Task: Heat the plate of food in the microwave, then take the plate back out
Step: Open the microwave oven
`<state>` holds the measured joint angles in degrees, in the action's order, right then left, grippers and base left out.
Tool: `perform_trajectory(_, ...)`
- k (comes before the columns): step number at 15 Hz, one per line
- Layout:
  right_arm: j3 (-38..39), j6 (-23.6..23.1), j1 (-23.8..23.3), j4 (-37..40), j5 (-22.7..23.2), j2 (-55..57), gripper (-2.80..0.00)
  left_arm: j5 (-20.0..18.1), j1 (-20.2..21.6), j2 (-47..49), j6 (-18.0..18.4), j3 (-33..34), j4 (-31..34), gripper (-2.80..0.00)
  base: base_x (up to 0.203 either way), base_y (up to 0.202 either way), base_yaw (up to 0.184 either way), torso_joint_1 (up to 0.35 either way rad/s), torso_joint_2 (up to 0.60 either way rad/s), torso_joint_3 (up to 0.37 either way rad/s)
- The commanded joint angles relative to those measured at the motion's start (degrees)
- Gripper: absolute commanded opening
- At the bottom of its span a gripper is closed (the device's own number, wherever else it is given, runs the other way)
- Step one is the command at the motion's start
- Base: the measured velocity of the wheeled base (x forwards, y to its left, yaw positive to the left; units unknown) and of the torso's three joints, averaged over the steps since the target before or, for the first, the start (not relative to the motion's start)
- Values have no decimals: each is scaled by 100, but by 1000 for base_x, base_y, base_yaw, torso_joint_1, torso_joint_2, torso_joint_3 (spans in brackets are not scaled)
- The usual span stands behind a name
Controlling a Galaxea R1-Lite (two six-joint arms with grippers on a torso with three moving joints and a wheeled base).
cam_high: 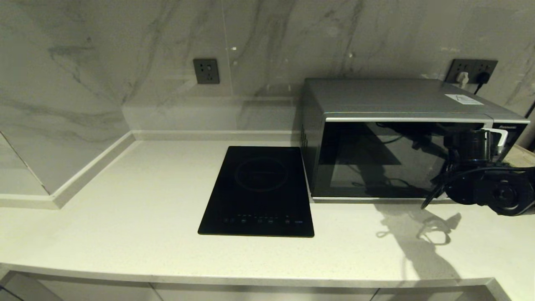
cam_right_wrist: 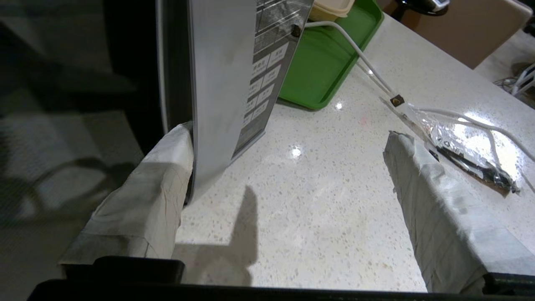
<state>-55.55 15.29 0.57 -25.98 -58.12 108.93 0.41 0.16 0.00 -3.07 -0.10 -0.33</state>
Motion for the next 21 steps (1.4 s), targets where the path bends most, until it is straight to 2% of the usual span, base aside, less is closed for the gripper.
perform_trajectory(1,208,17,-5,5,-76,-311,0,2,2,0,0,1,-2,-280,0,0,0,0,0,0)
perform_trajectory(7,430,38,91,5,-2,-350,0,2,2,0,-9,1,-2,-280,0,0,0,0,0,0)
perform_trajectory(9,692,42,433,5,374,-689,0,2,2,0,-8,1,-2,-280,0,0,0,0,0,0)
perform_trajectory(12,937,7,1214,315,941,-1649,0,2,2,0,-5,1,-2,-280,0,0,0,0,0,0)
perform_trajectory(14,976,64,1826,1218,1506,-2611,-280,2,2,0,0,1,-2,-280,0,0,0,0,0,0)
perform_trajectory(16,701,265,2331,2885,2259,-3550,-280,2,2,0,-9,1,-2,-280,0,0,0,0,0,0)
perform_trajectory(18,-378,827,2493,4358,3001,-3888,-280,2,2,0,-8,1,-2,-280,0,0,0,0,0,0)
perform_trajectory(20,-1564,1398,2381,5337,3651,-3889,-280,2,2,0,0,1,-2,-280,0,0,0,0,0,0)
perform_trajectory(21,-2095,1613,2115,5620,4050,-3740,-280,2,2,0,-4,1,-2,-280,0,0,0,0,0,0)
